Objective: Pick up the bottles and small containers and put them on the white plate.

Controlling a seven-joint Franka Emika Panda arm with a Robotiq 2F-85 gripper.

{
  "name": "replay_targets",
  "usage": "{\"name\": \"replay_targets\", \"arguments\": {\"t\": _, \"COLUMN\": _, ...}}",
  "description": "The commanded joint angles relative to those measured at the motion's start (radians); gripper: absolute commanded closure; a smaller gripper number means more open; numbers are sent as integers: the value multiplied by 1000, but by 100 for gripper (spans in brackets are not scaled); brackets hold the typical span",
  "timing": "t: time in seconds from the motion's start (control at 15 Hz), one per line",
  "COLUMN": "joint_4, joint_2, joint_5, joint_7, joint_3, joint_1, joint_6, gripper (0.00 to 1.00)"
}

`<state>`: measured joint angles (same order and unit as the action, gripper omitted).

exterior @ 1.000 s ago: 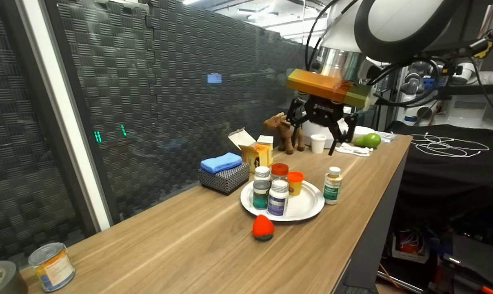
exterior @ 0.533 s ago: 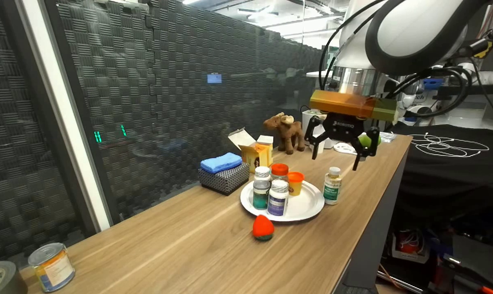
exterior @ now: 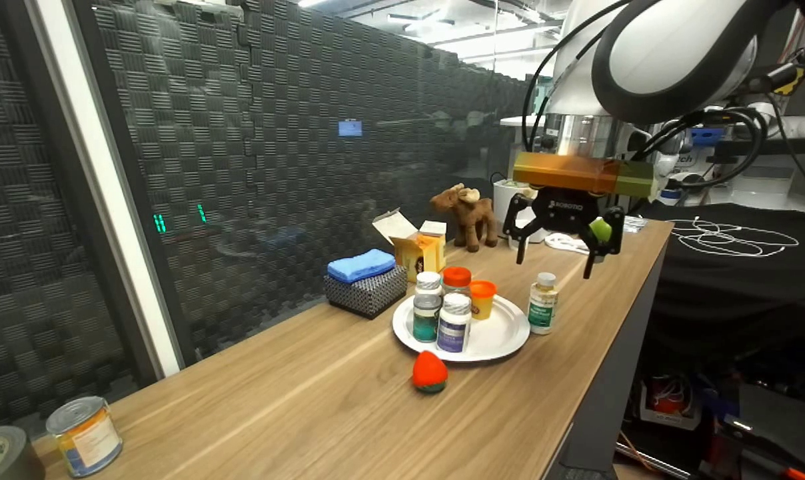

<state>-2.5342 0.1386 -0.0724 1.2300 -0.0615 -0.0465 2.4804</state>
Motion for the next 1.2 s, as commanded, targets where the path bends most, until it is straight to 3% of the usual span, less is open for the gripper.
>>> {"name": "replay_targets", "arguments": {"t": 0.0, "joint_4": 68, "joint_2": -57, "joint_5": 1, "joint_7": -34, "joint_3": 13, "joint_1": -24, "joint_6": -20, "gripper": 0}}
{"name": "replay_targets", "arguments": {"t": 0.27, "joint_4": 116, "joint_2": -104, "joint_5": 5, "joint_7": -42, "joint_3": 7, "joint_1": -22, "joint_6": -24, "gripper": 0}}
{"name": "replay_targets", "arguments": {"t": 0.6, "joint_4": 131, "joint_2": -128, "joint_5": 26, "joint_7": -52, "joint_3": 2, "joint_1": -14, "joint_6": -41, "gripper": 16}}
{"name": "replay_targets", "arguments": {"t": 0.73, "joint_4": 122, "joint_2": -129, "joint_5": 34, "joint_7": -50, "joint_3": 1, "joint_1": -13, "joint_6": -50, "gripper": 42}}
{"name": "replay_targets", "arguments": {"t": 1.13, "joint_4": 95, "joint_2": -98, "joint_5": 25, "joint_7": -24, "joint_3": -2, "joint_1": -15, "joint_6": -70, "gripper": 89}}
